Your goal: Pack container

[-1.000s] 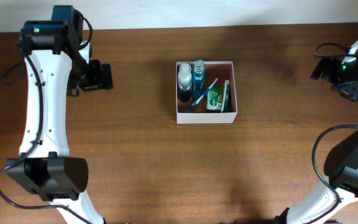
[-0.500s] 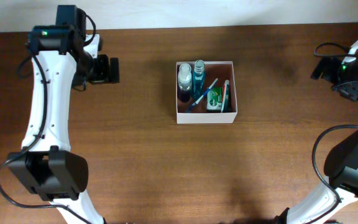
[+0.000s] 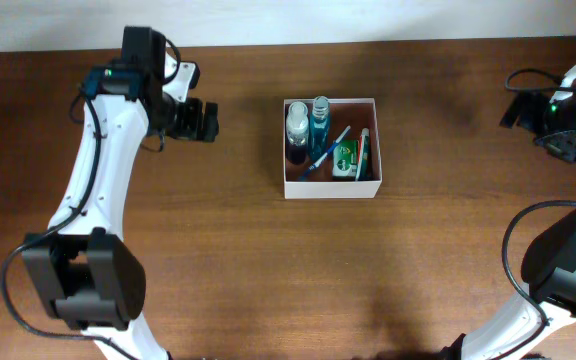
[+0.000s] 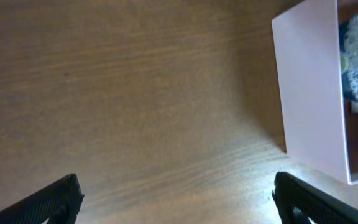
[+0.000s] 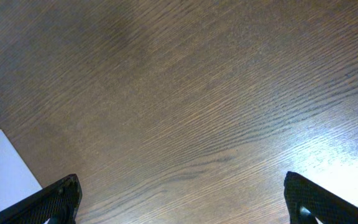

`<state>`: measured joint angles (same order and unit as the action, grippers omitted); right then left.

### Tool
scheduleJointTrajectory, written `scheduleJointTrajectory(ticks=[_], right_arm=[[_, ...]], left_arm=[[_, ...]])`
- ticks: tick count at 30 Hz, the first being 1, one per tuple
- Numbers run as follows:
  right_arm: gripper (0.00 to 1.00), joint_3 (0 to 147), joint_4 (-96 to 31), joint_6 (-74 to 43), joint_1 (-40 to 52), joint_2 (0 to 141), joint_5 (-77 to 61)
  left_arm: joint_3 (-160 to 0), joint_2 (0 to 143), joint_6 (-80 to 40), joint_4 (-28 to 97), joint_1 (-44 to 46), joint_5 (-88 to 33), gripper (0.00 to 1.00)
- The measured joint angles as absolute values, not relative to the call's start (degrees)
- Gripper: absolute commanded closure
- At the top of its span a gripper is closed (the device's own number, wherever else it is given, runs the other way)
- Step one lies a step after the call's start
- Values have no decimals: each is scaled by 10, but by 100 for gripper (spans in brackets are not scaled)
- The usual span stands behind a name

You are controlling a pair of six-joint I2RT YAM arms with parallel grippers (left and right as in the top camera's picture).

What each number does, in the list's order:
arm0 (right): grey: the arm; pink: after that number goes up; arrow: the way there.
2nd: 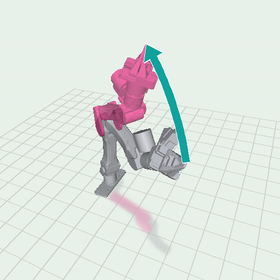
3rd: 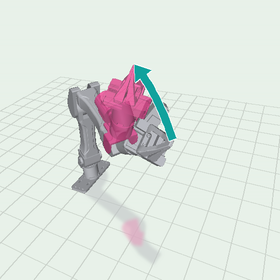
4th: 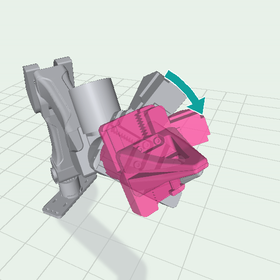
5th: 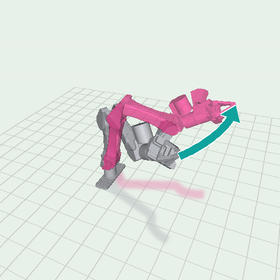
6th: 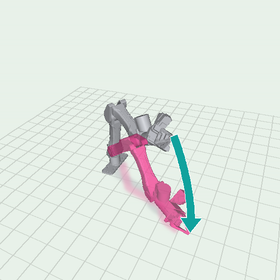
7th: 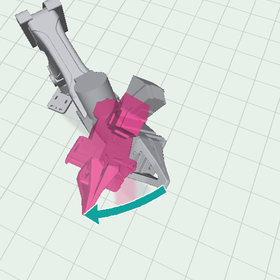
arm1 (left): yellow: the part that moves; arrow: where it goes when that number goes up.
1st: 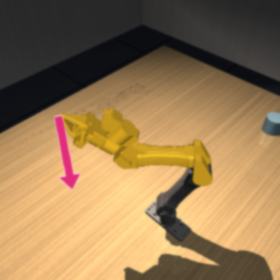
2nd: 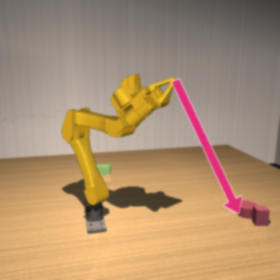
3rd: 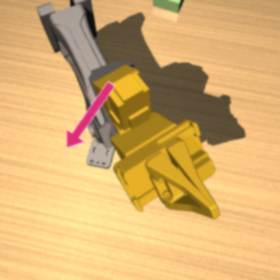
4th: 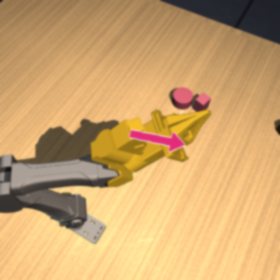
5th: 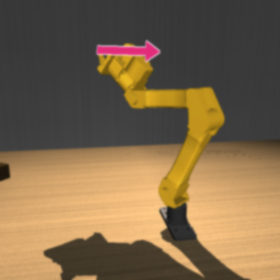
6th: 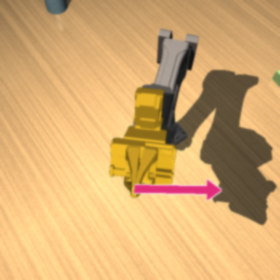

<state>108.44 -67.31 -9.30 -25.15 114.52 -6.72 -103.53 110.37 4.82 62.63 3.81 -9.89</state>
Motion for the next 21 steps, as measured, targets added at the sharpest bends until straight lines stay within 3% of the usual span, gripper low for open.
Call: scheduleJointTrajectory(ticks=[12, 21], right_arm=[[1, 1084, -673, -93, -251, 1145, -67], [1, 1084, -673, -93, -251, 1145, -67]], left_arm=[[-701, 885, 59, 387, 23, -110, 0], [-398, 667, 64, 124, 18, -112, 0]])
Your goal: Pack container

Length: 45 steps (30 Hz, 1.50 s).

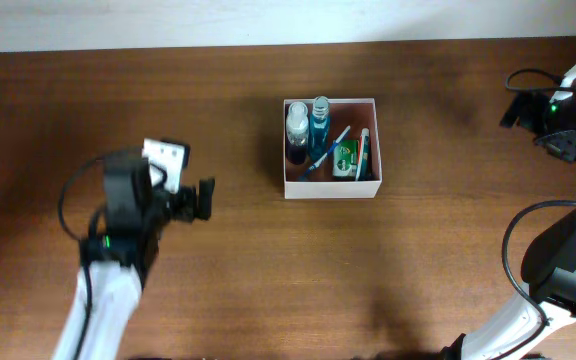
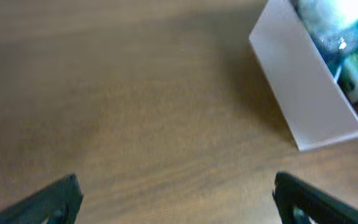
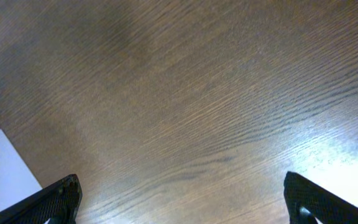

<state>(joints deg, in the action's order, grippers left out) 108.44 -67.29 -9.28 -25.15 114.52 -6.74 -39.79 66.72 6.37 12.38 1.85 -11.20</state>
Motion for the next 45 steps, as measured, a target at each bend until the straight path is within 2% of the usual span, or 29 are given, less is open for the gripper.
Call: scheduleJointTrajectory(ticks=[8, 16, 31, 45], right_arm=[[1, 1084, -673, -93, -251, 1145, -67], [2, 1084, -673, -93, -251, 1145, -67], [1, 1084, -673, -93, -251, 1145, -67], [1, 1084, -673, -93, -251, 1145, -67]], left_arm=[[-174, 430, 65, -15, 18, -112, 0], [-86, 250, 65, -39, 18, -111, 0], [-28, 72, 65, -41, 18, -109, 0], [-6, 11, 65, 32, 18, -101, 0]])
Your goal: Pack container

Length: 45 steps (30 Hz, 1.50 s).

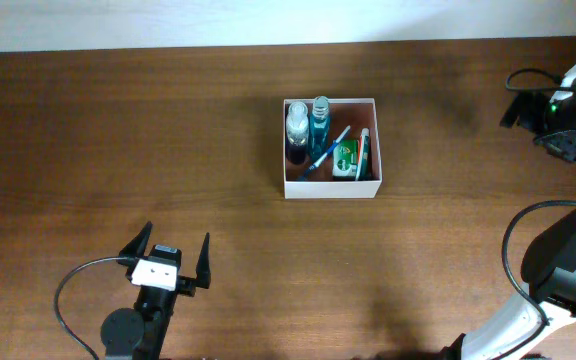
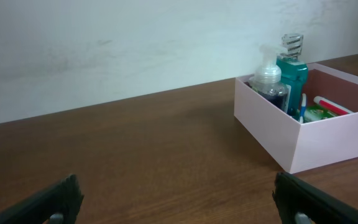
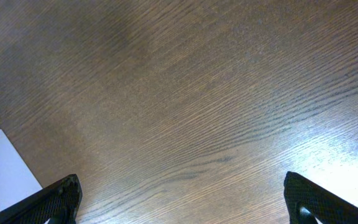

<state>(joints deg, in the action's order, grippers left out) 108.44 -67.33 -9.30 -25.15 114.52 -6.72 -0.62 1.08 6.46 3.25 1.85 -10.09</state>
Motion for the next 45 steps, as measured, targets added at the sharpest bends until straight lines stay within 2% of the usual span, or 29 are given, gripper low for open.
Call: scheduleJointTrajectory(ticks=[45], right_arm=[[1, 1084, -673, -93, -251, 1145, -67]], left_arm=[[-6, 10, 65, 34, 18, -92, 0]])
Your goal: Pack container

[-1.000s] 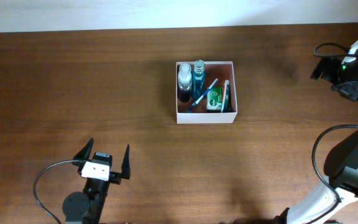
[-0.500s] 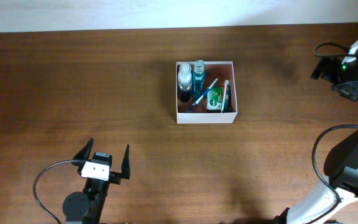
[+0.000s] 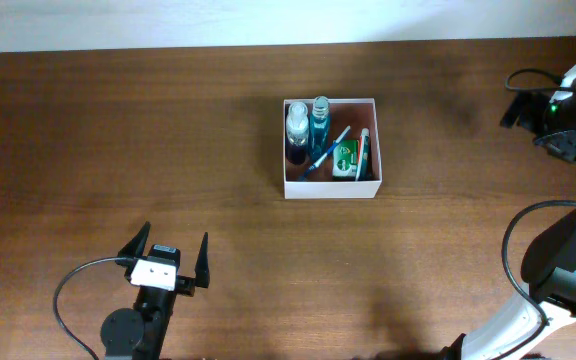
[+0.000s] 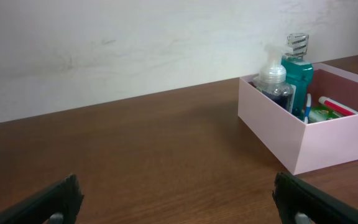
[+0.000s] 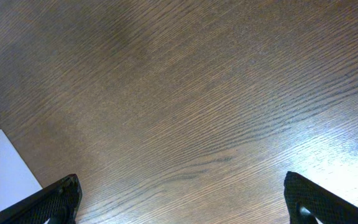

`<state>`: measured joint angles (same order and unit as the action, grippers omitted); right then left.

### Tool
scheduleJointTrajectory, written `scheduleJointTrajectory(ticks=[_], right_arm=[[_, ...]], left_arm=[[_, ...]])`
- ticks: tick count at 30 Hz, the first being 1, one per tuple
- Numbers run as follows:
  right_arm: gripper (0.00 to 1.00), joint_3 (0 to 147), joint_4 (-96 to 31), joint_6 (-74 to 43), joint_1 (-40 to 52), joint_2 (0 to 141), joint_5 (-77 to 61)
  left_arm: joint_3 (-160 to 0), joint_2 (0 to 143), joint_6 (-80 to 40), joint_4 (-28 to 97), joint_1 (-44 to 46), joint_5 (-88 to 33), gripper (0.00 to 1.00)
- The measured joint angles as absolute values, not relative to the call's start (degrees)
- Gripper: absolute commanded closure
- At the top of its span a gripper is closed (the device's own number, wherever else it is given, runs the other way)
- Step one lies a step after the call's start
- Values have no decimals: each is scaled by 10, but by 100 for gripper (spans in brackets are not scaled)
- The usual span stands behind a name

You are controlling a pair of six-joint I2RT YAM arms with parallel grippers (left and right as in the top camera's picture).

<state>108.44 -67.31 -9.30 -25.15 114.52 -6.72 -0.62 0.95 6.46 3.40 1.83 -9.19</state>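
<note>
A white open box stands at the table's middle back. In it are a clear pump bottle, a teal bottle, a blue toothbrush, a green packet and a tube. The left wrist view shows the box at the right with the pump bottle and teal bottle upright. My left gripper is open and empty at the front left, far from the box. My right gripper is open over bare wood at the far right.
A pale wall runs behind the table's far edge. A white corner of the box shows at the lower left of the right wrist view. Wooden tabletop lies between my left gripper and the box.
My left gripper was open just left of the box at the back. Then it was lower, at mid-left. By 1.5 s ago the left arm had folded down at the front left, looking level across the table. The right arm never moved.
</note>
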Motion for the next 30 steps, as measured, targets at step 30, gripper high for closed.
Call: scheduleJointTrajectory(ticks=[30], right_arm=[[1, 1084, -673, -93, -251, 1127, -67]], left_arm=[[-6, 10, 65, 34, 18, -92, 0]])
